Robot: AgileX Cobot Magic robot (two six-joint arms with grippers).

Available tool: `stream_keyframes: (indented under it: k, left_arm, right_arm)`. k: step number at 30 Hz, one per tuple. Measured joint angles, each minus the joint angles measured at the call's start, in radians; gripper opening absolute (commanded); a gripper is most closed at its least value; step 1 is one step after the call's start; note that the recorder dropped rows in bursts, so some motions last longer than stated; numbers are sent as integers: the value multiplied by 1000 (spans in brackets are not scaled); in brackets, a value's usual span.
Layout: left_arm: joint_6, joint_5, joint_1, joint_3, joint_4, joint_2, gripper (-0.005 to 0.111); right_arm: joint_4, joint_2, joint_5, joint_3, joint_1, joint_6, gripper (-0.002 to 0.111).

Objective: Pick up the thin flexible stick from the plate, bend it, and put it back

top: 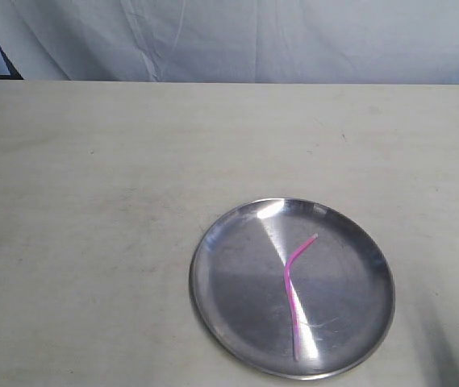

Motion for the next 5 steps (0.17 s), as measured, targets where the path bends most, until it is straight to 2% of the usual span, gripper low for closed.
stream_keyframes:
  k: [5]
  left_arm:
    - [0,0,0,0,0,0,0]
  right_arm:
    - [0,0,0,0,0,0,0]
